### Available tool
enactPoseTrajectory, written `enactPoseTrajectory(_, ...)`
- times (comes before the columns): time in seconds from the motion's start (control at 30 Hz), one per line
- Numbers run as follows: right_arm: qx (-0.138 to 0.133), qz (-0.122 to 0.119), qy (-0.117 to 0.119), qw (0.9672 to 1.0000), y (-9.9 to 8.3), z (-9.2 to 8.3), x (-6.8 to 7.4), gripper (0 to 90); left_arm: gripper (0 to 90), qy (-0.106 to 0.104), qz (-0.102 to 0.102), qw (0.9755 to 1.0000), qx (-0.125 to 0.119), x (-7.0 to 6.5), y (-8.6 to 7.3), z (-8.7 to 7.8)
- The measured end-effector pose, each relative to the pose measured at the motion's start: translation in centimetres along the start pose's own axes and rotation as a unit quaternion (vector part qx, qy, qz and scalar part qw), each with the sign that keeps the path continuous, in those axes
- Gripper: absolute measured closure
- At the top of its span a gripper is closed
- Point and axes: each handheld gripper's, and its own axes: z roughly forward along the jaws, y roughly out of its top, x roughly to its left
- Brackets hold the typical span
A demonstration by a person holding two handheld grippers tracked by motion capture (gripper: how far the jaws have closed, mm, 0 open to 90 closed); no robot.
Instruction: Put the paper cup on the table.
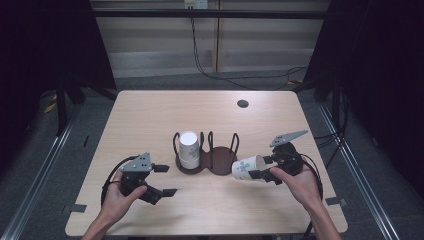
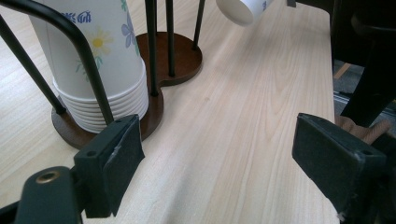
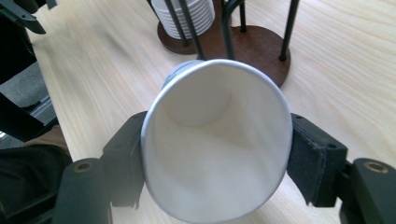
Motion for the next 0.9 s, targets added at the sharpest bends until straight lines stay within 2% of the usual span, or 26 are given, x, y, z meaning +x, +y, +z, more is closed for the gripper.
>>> enactPoseTrajectory(0.3, 0.016, 0.000, -0.021, 0.9996, 1.3, -0.3, -0.7, 29.5, 16.1, 0.002, 0.006, 1.0000, 0.001, -0.3, 0.1, 0.1)
enactPoseTrajectory(0.6, 0.051, 0.000, -0.049, 0.9975, 2.2, -0.5, -1.9, 28.9, 16.1, 0.003, 0.011, 0.9999, -0.001, -0.3, 0.1, 0.0)
enactPoseTrajectory(0.9, 0.076, 0.008, -0.062, 0.9951, 3.4, -0.4, -2.7, 28.6, 16.1, 0.002, 0.008, 1.0000, 0.003, -0.3, 0.1, 0.1)
